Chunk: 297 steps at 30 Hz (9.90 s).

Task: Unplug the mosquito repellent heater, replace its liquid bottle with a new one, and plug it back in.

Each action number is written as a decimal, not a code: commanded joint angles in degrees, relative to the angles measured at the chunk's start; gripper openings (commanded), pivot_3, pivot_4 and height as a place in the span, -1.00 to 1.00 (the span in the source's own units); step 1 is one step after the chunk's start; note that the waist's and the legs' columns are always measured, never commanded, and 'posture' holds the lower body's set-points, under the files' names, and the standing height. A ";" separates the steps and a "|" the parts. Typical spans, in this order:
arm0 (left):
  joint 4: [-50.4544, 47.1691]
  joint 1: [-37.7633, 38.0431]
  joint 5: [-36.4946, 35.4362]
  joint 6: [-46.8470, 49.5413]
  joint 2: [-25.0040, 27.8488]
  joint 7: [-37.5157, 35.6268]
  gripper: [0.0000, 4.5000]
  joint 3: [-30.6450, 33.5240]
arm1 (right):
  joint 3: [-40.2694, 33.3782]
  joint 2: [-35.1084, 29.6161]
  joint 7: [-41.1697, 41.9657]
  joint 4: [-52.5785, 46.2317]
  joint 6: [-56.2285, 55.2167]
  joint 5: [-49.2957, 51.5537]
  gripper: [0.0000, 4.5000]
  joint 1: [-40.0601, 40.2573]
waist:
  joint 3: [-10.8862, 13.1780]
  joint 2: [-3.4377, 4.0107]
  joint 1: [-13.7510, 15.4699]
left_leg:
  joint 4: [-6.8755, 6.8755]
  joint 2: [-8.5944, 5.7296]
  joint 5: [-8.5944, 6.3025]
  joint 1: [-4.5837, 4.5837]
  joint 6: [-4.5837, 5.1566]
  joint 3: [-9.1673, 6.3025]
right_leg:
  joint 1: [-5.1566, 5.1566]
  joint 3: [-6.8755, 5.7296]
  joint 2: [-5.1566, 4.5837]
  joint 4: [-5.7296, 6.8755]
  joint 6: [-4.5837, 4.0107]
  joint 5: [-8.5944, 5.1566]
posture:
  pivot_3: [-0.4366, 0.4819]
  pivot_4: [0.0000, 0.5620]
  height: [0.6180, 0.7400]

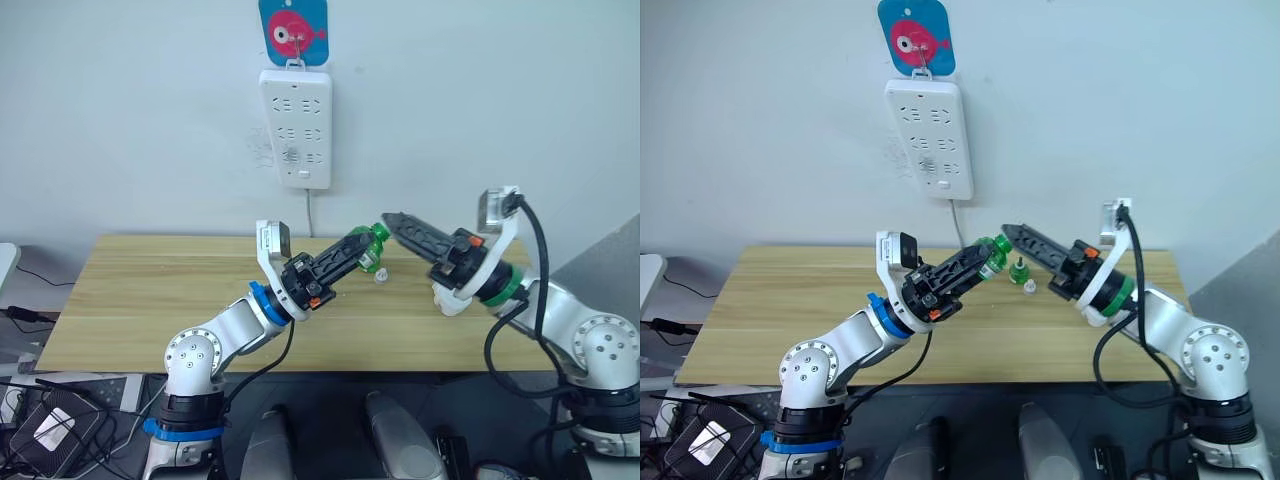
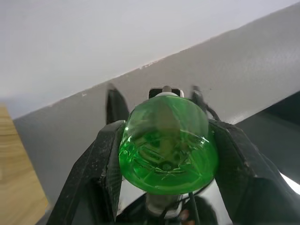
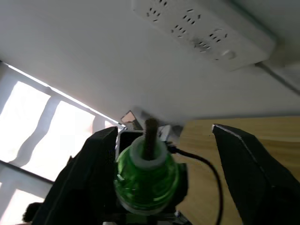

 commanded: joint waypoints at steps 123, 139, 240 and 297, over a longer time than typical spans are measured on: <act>-5.38 -2.59 38.63 -5.32 15.77 -40.19 0.04 -8.11 | -5.22 1.47 9.56 -6.40 25.46 -1.35 0.33 5.24 | -0.18 0.32 -1.60 | -0.15 0.10 -0.04 -0.01 0.05 0.04 | 0.03 0.00 0.03 -0.25 -0.01 0.04 | -0.63 -0.24 1.00; -4.43 -1.74 51.23 -21.02 11.95 -44.58 0.04 -15.88 | 5.15 -6.27 9.83 -9.71 17.50 4.31 0.33 4.27 | -0.18 0.32 -1.43 | -0.16 0.10 -0.04 -0.01 0.06 0.04 | 0.02 0.01 0.03 -0.29 -0.01 0.04 | -0.60 -0.25 1.00; 2.18 -4.67 56.43 -25.75 12.91 -50.14 0.04 -15.44 | 5.39 -10.32 38.37 -17.87 7.83 -32.35 -1.00 1.35 | -0.22 0.30 -1.60 | -0.15 0.08 -0.04 0.02 0.16 0.05 | 0.06 0.02 0.01 -0.33 0.04 0.11 | -0.67 -0.16 1.00; 2.26 -0.01 44.92 -16.41 -8.89 -22.78 0.04 -5.45 | -9.35 6.05 4.56 -13.16 -2.81 -22.75 0.89 13.81 | -0.23 0.30 -2.35 | -0.15 0.08 -0.06 0.00 0.20 0.07 | 0.03 0.07 0.06 -0.31 0.05 0.10 | -0.77 -0.18 1.00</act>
